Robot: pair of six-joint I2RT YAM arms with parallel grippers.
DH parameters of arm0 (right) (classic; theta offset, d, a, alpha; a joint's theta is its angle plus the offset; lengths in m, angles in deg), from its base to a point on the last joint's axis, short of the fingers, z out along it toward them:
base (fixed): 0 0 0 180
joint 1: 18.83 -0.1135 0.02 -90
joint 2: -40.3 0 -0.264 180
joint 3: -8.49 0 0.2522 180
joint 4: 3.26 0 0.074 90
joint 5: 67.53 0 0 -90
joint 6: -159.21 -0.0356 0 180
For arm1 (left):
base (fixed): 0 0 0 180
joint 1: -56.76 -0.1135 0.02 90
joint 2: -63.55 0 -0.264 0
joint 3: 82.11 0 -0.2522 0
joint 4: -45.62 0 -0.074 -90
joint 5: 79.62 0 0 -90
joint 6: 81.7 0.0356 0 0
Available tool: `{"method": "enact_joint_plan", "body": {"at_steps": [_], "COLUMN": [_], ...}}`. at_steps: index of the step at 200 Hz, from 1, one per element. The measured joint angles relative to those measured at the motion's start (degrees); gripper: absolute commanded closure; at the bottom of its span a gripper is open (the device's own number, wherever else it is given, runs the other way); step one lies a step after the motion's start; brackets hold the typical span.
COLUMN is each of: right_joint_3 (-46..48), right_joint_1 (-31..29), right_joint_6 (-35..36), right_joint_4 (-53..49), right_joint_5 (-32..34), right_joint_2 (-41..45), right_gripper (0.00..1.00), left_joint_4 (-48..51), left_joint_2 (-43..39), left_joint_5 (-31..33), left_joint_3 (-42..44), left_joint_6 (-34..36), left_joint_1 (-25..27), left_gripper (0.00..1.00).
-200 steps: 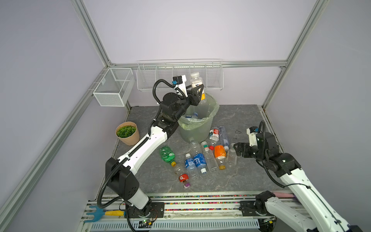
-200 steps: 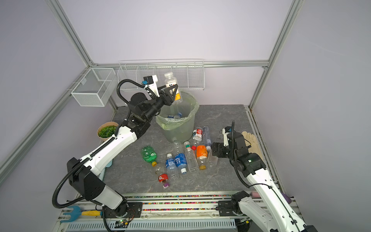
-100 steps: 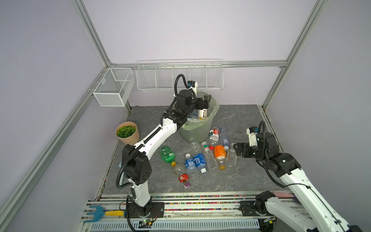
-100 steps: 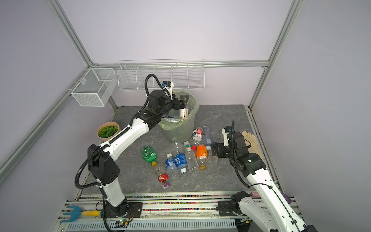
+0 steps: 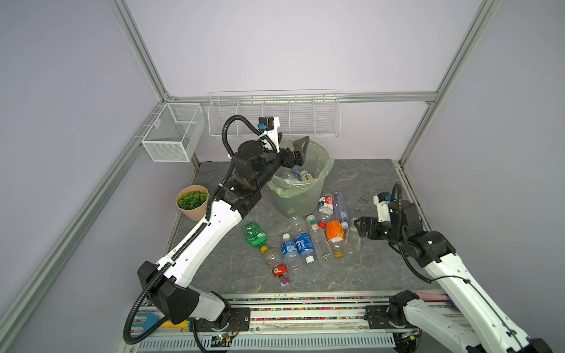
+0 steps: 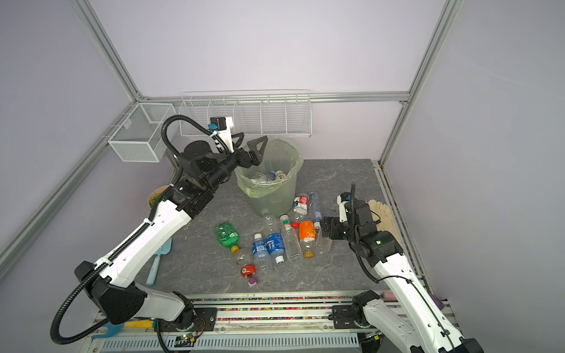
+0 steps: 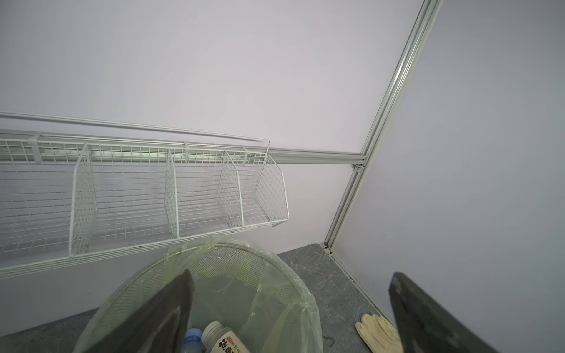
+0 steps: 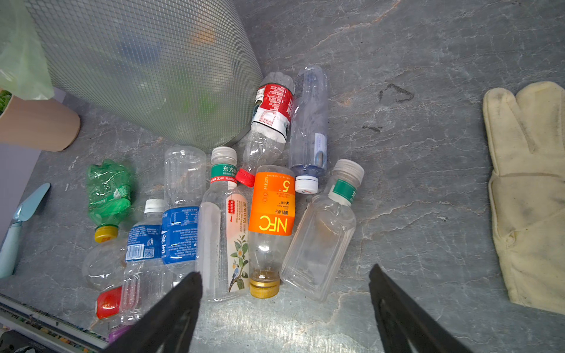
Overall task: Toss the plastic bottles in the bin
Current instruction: 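Open the left gripper to drop the tea bottle into the bin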
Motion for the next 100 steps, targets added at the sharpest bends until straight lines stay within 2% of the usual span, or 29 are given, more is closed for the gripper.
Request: {"method": "enact_joint_plan", "body": {"at_steps": [100], "right_joint_3": [0.0], "right_joint_1": [0.0], "right_joint_6": [0.0], "right_joint_4": [0.0], "right_joint_5": [-0.6], "right_joint_2": [-0.6], "right_gripper": [0.11], "left_joint_4": [1.1], "left_joint_2": [-8.6], "left_joint_5": [3.5], "left_joint_3": [12.2], "left_joint_6": [0.0], "left_joint_1": [0.0], "left_gripper": [0.01]}}
